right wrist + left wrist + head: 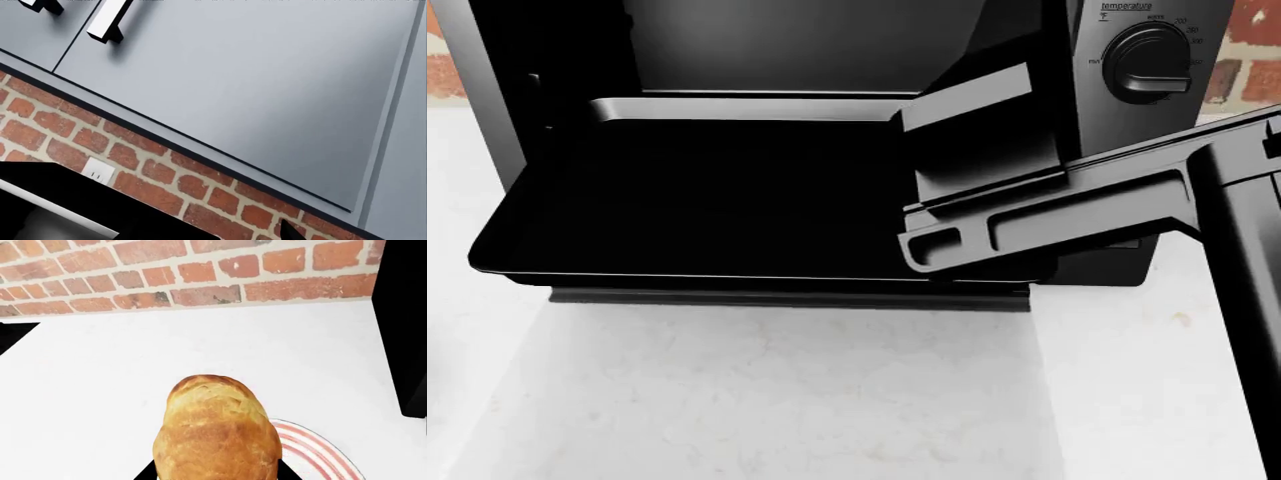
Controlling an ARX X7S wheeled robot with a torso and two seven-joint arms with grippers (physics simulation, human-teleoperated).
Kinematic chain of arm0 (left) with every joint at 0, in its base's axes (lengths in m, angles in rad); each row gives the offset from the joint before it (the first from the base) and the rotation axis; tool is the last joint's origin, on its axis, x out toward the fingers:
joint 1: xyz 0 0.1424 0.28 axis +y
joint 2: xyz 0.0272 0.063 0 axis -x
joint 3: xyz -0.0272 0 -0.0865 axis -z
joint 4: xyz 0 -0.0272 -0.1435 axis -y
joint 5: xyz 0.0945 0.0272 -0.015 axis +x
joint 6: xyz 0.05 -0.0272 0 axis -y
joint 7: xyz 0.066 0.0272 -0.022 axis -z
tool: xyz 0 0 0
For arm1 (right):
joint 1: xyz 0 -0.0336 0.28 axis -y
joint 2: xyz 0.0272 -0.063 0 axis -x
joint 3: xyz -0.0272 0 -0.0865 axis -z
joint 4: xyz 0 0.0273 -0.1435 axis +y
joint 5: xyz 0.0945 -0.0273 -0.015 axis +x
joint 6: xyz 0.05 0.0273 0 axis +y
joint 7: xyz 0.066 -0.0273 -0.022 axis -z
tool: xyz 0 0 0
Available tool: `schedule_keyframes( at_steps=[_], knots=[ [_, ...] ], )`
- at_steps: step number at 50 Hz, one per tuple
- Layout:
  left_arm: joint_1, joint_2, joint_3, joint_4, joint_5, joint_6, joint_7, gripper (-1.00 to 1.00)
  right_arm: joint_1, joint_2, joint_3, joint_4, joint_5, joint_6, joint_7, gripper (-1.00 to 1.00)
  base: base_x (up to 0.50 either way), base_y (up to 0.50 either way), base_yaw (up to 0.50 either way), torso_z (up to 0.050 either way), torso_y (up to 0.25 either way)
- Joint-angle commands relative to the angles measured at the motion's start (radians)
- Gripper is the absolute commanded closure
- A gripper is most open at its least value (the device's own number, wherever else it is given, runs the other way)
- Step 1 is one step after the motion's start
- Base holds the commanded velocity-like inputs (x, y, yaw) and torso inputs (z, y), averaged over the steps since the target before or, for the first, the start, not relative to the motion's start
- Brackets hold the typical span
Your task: Pick the bread from the tray and place it on the plate on the counter.
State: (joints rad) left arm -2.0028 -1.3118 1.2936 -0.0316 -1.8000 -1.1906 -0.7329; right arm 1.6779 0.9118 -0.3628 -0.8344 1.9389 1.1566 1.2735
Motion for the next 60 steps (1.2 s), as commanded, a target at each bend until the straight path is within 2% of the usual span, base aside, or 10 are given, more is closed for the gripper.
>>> schedule_keyframes(
  at_steps=[1, 9, 17, 25, 33, 35, 45, 50, 60],
  knots=[
    [0.027, -0.017, 0.017, 0.024, -0.019, 0.003, -0.036, 1.00, 0.009, -0.006, -0.010, 0.004, -0.002, -0.001, 0.000, -1.00, 0.00, 0.00, 0.00, 0.000, 0.000],
    [0.079, 0.019, 0.041, -0.004, 0.006, 0.040, -0.014, 1.00, 0.010, 0.005, -0.010, 0.001, 0.006, -0.006, 0.001, -1.00, 0.00, 0.00, 0.00, 0.000, 0.001],
    [0.110, 0.022, 0.055, 0.002, 0.015, 0.053, 0.000, 1.00, -0.023, 0.010, -0.002, -0.010, -0.012, -0.013, -0.009, -1.00, 0.00, 0.00, 0.00, 0.000, 0.000],
    [0.146, 0.018, 0.067, -0.005, 0.031, 0.080, 0.022, 1.00, -0.020, 0.014, -0.005, -0.014, -0.008, -0.016, -0.007, -1.00, 0.00, 0.00, 0.00, 0.000, 0.000],
    [0.164, -0.018, 0.070, 0.025, 0.013, 0.084, 0.021, 1.00, -0.006, 0.013, -0.012, -0.011, 0.001, -0.019, -0.002, -1.00, 0.00, 0.00, 0.00, 0.000, 0.000],
    [0.198, 0.020, 0.085, -0.008, 0.031, 0.123, 0.028, 1.00, -0.010, 0.014, -0.011, -0.012, -0.004, -0.018, -0.004, -1.00, 0.00, 0.00, 0.00, 0.000, 0.000],
    [0.221, 0.028, 0.093, 0.001, 0.015, 0.127, 0.019, 1.00, -0.007, 0.016, -0.011, -0.009, -0.008, -0.019, -0.011, -1.00, 0.00, 0.00, 0.00, 0.000, 0.001],
    [0.198, 0.015, 0.082, 0.072, -0.116, 0.095, -0.109, 1.00, 0.006, 0.022, -0.013, -0.007, 0.003, -0.021, -0.008, -1.00, 0.00, 0.00, 0.00, 0.000, 0.000],
    [0.226, -0.013, 0.092, 0.111, -0.156, 0.109, -0.136, 1.00, 0.014, 0.026, -0.018, -0.012, 0.014, -0.026, -0.001, -1.00, 0.00, 0.00, 0.00, 0.000, 0.000]
  ],
)
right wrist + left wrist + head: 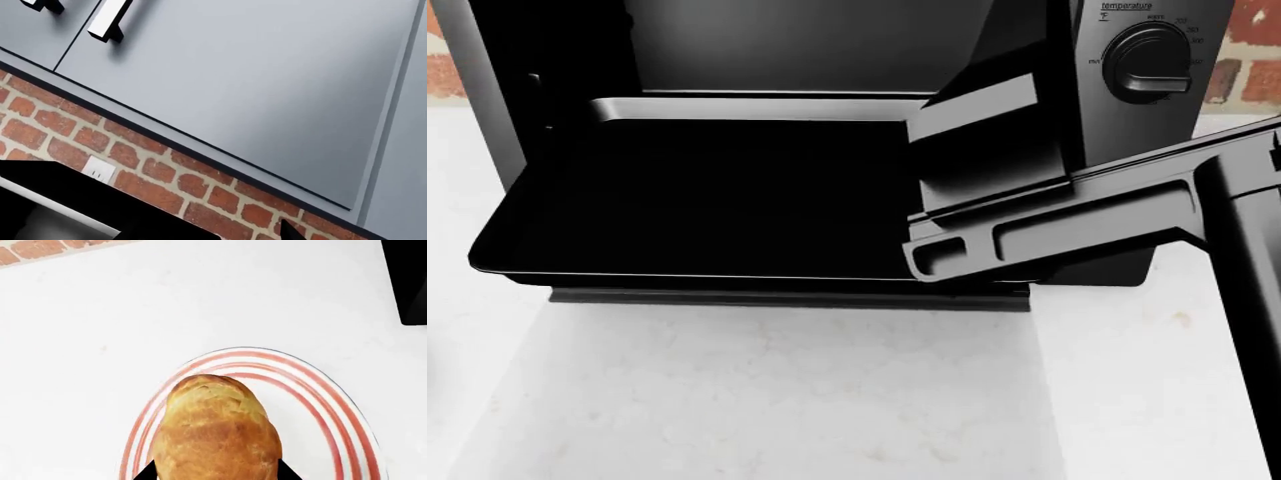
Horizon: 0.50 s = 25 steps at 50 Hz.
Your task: Pick the bread from the tray and place it on the plate on the counter.
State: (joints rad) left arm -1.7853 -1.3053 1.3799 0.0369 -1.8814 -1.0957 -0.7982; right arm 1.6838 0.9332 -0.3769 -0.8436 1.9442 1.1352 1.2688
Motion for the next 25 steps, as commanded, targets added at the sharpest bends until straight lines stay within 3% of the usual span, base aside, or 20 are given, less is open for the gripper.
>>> schedule_keyframes(
  at_steps=[1, 6, 7, 25],
  knots=[
    [0.010, -0.021, 0.005, 0.044, -0.078, 0.016, -0.071, 1.00, 0.008, 0.005, -0.004, -0.003, 0.009, -0.005, 0.004, -1.00, 0.00, 0.00, 0.00, 0.000, 0.000],
    [0.012, -0.015, 0.004, 0.032, -0.064, 0.017, -0.064, 1.00, 0.008, 0.006, -0.005, -0.005, 0.009, -0.006, 0.003, -1.00, 0.00, 0.00, 0.00, 0.000, 0.000],
    [0.002, -0.009, 0.002, 0.024, -0.058, 0.004, -0.074, -1.00, 0.008, 0.006, -0.007, -0.006, 0.009, -0.006, 0.005, -1.00, 0.00, 0.00, 0.00, 0.000, 0.000],
    [-0.214, 0.083, -0.114, 0.060, -0.044, -0.117, -0.048, -1.00, 0.006, 0.020, -0.003, -0.018, 0.024, -0.025, 0.013, -1.00, 0.00, 0.00, 0.00, 0.000, 0.000]
  ],
)
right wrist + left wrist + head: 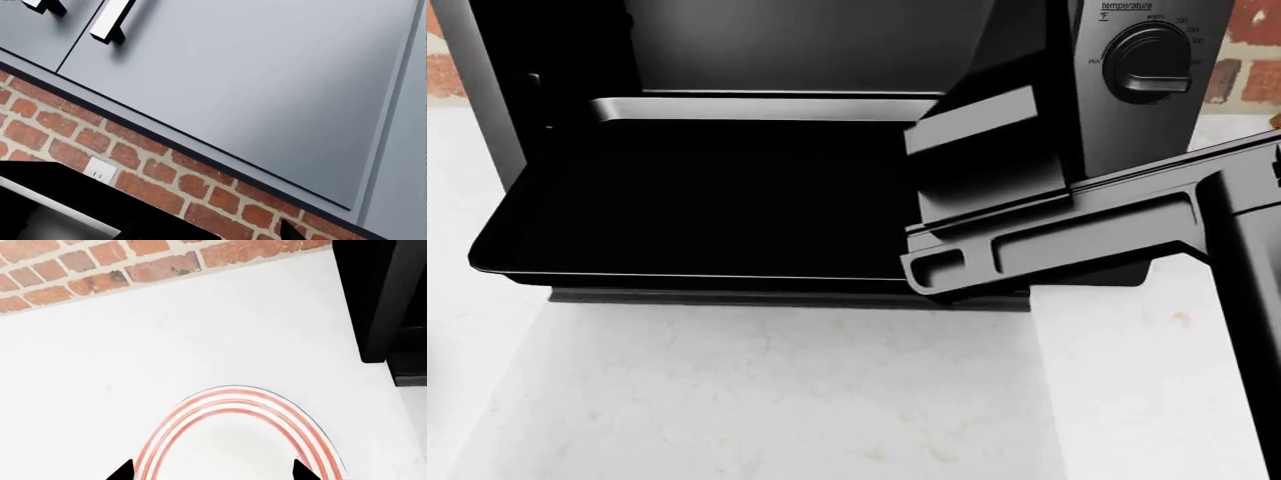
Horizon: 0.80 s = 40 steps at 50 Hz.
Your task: Pick the bread from the tray and place it on the plate on the counter.
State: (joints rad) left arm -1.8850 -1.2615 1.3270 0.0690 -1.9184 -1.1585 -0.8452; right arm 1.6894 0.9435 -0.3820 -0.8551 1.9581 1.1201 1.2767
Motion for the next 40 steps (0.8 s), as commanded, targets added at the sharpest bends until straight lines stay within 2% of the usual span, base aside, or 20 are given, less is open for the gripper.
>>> schedule_keyframes(
  at_steps=[1, 5, 6, 11, 23, 31, 33, 40],
  knots=[
    [-0.124, 0.040, -0.064, 0.023, 0.002, -0.066, 0.005, -1.00, 0.002, 0.012, 0.002, -0.008, 0.014, -0.012, 0.006, -1.00, 0.00, 0.00, 0.00, 0.000, 0.000],
    [-0.156, 0.030, -0.080, 0.043, -0.037, -0.080, -0.027, -1.00, -0.004, 0.020, 0.009, -0.015, 0.018, -0.019, 0.006, -1.00, 0.00, 0.00, 0.00, 0.000, 0.000],
    [-0.160, 0.016, -0.089, 0.044, -0.011, -0.083, 0.005, -1.00, -0.002, 0.023, 0.010, -0.015, 0.020, -0.021, 0.006, -1.00, 0.00, 0.00, 0.00, 0.000, 0.000],
    [-0.164, 0.000, -0.110, 0.083, -0.031, -0.048, -0.008, -1.00, 0.006, 0.027, 0.012, -0.015, 0.027, -0.024, 0.008, -1.00, 0.00, 0.00, 0.00, 0.000, 0.000],
    [-0.224, -0.025, -0.147, 0.154, -0.150, -0.056, -0.111, -1.00, -0.021, 0.034, 0.027, -0.022, 0.002, -0.030, -0.014, -1.00, 0.00, 0.00, 0.00, 0.000, 0.000],
    [-0.278, -0.028, -0.175, 0.160, -0.184, -0.109, -0.121, -1.00, -0.010, 0.042, 0.022, -0.031, 0.026, -0.039, 0.003, -1.00, 0.00, 0.00, 0.00, 0.000, 0.000],
    [-0.291, -0.040, -0.188, 0.155, -0.163, -0.139, -0.087, -1.00, -0.007, 0.043, 0.021, -0.032, 0.031, -0.041, 0.005, -1.00, 0.00, 0.00, 0.00, 0.000, 0.000],
    [-0.350, -0.070, -0.204, 0.184, -0.257, -0.195, -0.160, -1.00, 0.004, 0.049, 0.021, -0.033, 0.045, -0.046, 0.009, -1.00, 0.00, 0.00, 0.00, 0.000, 0.000]
  ],
)
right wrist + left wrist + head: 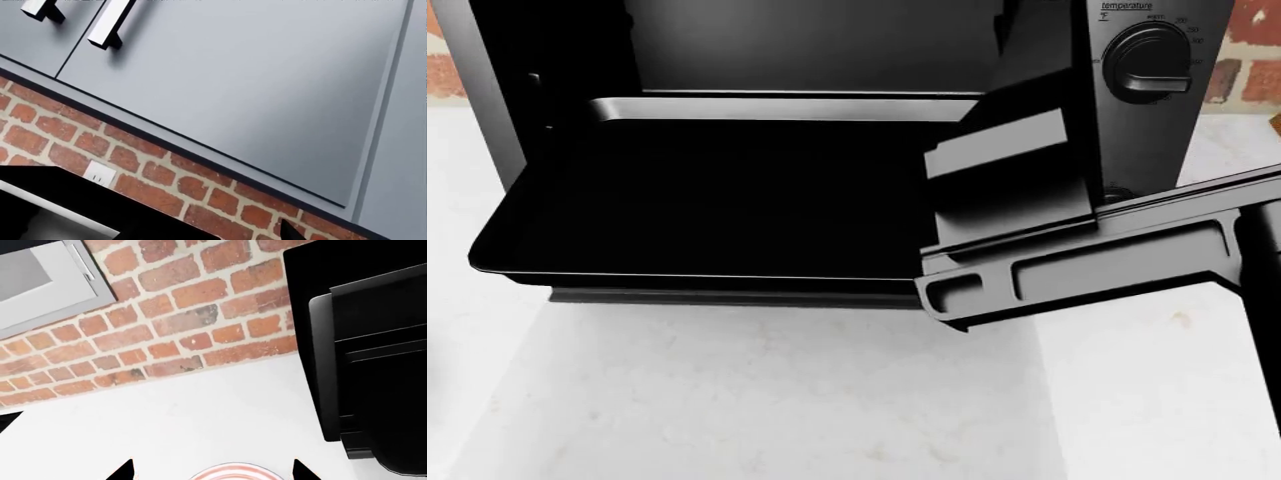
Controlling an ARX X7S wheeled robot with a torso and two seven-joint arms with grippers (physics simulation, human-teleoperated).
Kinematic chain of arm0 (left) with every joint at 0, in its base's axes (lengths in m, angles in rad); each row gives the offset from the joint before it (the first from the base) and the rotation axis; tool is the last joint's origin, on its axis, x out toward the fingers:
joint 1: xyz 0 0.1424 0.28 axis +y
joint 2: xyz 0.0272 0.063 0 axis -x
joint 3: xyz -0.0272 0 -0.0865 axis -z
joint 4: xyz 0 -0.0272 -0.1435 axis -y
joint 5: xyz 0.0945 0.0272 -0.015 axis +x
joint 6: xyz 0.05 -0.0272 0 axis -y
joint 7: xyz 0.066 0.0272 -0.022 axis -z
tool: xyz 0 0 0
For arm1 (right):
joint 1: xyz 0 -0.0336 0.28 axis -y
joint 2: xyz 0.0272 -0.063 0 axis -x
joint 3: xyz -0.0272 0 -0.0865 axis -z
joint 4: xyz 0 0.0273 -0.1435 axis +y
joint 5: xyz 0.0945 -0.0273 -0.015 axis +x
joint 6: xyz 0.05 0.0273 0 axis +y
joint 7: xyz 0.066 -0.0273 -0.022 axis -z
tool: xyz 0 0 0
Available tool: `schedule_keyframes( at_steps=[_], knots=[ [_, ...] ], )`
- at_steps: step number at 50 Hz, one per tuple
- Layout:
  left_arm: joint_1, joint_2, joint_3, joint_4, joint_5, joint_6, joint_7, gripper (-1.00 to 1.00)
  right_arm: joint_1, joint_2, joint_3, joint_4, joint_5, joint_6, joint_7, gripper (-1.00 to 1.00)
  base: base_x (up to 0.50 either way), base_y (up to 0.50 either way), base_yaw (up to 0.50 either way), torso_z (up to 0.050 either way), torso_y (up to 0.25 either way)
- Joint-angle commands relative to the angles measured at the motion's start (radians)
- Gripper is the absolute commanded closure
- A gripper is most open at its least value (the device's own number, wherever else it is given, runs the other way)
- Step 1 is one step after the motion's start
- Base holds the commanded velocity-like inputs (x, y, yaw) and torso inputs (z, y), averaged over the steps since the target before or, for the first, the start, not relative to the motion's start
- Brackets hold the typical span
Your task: Pick the bread from the tray and place it on the plate on the counter.
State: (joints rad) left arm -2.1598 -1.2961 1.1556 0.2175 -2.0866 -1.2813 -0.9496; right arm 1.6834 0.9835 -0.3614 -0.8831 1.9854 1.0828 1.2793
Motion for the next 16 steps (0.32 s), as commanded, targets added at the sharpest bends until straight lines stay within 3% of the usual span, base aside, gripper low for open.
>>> schedule_keyframes(
  at_steps=[1, 6, 16],
  knots=[
    [-0.087, -0.041, -0.033, 0.047, -0.116, -0.078, -0.081, -1.00, 0.012, 0.010, 0.000, -0.007, 0.020, -0.010, 0.008, -1.00, 0.00, 0.00, 0.00, 0.000, 0.000],
    [-0.109, -0.050, -0.030, 0.081, -0.210, -0.074, -0.165, -1.00, 0.011, 0.009, -0.002, -0.010, 0.022, -0.013, 0.011, -1.00, 0.00, 0.00, 0.00, 0.000, 0.000],
    [-0.113, -0.084, -0.060, 0.163, -0.294, -0.037, -0.227, -1.00, 0.007, 0.010, -0.003, -0.015, 0.022, -0.020, 0.015, -1.00, 0.00, 0.00, 0.00, 0.000, 0.000]
  ],
)
